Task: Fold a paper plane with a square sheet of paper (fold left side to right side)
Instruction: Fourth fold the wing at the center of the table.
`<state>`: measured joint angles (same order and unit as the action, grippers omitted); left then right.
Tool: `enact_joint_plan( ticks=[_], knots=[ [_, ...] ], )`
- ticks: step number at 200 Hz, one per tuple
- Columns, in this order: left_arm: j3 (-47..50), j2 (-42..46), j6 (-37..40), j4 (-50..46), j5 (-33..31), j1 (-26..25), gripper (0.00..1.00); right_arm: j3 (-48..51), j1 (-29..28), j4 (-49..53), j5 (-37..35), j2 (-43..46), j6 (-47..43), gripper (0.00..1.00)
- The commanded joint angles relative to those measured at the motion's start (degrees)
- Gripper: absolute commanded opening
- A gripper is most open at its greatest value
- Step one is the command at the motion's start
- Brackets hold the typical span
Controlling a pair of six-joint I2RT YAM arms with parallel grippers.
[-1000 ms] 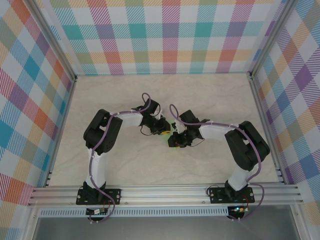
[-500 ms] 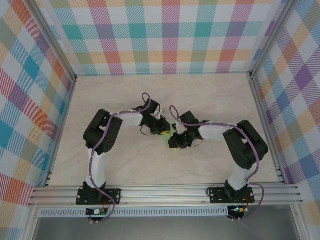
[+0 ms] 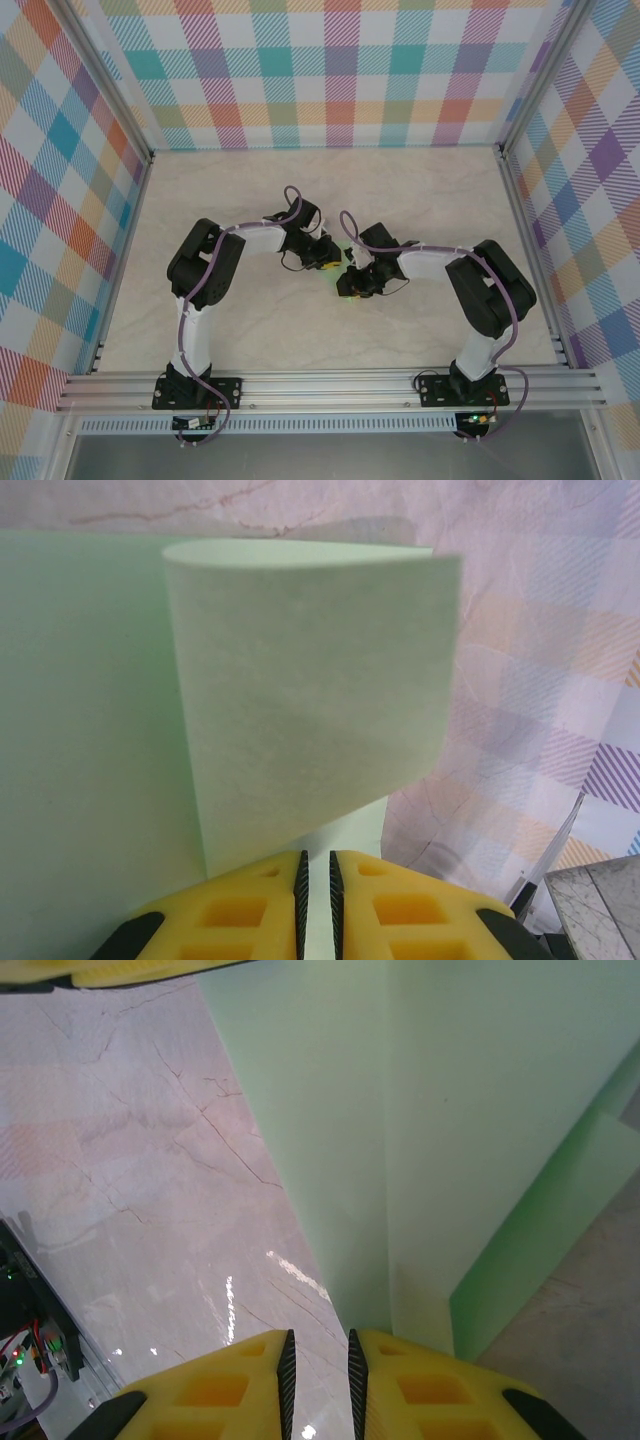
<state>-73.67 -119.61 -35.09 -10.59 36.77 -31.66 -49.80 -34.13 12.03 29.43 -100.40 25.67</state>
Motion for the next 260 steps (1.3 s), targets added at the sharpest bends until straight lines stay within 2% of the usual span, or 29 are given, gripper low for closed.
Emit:
enact_joint_plan(
  ticks=[1, 147, 260],
  knots=[
    [0.85, -0.98, 0.88, -4.44, -1.71, -1.64, 0.17, 0.81, 0.20, -0.95, 1.93, 0.23, 0.89, 0.23],
    [0.74, -1.21, 0.95, -4.55, -1.97, -1.56, 0.16, 2.79, -0.57, -1.10, 2.67, -2.77, 3.16, 0.21],
    [0.41, -1.50, 1.04, -4.85, -2.25, -1.30, 0.15, 12.38, -1.43, 1.13, 2.27, 6.58, 4.03, 0.20]
  ],
)
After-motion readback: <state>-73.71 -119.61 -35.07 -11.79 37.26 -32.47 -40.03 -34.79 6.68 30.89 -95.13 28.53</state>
